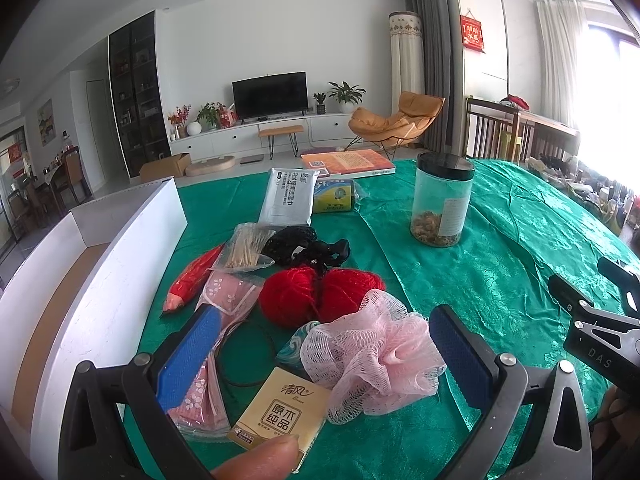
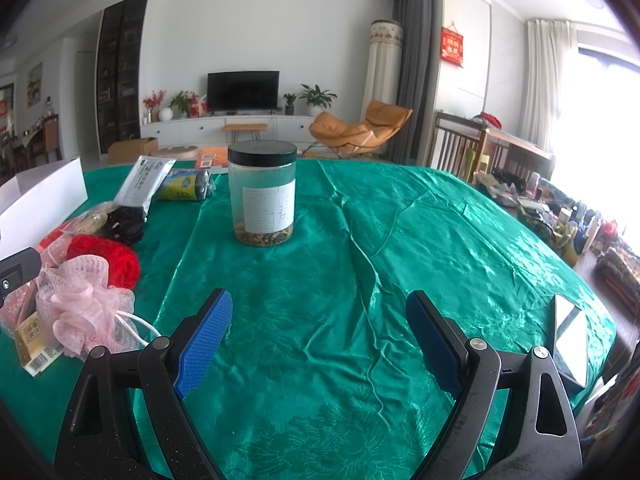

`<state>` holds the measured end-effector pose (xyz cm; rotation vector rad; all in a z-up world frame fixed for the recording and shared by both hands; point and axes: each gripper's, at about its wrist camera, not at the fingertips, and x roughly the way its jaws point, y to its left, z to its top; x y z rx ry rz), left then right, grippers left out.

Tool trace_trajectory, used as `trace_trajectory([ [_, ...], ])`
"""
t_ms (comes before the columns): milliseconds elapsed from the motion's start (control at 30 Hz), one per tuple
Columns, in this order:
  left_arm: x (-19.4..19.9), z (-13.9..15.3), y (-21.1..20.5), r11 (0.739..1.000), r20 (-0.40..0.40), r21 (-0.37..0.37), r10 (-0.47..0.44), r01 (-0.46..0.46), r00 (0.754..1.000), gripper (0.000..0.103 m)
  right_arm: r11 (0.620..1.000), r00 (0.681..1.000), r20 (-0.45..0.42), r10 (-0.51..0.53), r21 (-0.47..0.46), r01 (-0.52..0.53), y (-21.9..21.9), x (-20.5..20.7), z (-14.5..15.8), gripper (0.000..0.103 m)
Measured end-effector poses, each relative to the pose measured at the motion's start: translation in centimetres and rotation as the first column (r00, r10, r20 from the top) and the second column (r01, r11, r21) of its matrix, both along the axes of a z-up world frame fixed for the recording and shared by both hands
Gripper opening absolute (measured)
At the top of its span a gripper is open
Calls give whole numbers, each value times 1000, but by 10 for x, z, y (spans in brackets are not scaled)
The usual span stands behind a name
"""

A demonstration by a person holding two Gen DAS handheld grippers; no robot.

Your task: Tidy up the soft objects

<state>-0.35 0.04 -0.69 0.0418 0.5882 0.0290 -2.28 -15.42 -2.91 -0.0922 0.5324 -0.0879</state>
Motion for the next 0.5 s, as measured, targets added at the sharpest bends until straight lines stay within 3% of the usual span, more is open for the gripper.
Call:
trace_trajectory([
  [500,0,-2,1,1000,-8,6,8,-8,1000,103,1000,1000,-3,0,1,0,1,1,-1,91],
])
